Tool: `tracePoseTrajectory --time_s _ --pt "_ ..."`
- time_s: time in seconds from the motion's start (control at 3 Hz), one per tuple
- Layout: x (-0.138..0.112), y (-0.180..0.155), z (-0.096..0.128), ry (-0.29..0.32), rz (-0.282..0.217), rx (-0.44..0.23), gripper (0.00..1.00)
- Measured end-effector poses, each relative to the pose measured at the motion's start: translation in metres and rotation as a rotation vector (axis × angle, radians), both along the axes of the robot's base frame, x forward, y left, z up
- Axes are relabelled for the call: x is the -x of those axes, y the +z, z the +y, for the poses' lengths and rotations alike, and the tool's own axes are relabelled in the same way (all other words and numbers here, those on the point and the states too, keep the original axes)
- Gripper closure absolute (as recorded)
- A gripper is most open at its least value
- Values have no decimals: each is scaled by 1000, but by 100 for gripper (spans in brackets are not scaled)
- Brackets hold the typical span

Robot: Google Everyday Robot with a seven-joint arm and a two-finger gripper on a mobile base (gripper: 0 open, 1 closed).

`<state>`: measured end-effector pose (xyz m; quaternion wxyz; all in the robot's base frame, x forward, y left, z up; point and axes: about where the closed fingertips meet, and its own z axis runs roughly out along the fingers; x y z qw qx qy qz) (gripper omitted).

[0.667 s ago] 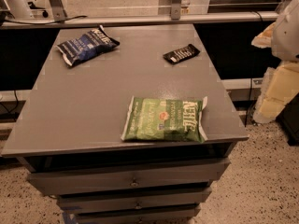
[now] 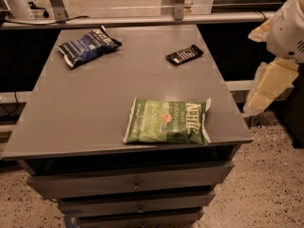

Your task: Move rxbar chocolate near green jalapeno chip bag

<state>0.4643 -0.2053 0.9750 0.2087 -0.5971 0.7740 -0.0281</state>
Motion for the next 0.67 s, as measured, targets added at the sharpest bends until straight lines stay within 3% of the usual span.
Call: tracePoseTrajectory --time_s 0.67 --pt "-85 -19 31 20 -113 -217 0"
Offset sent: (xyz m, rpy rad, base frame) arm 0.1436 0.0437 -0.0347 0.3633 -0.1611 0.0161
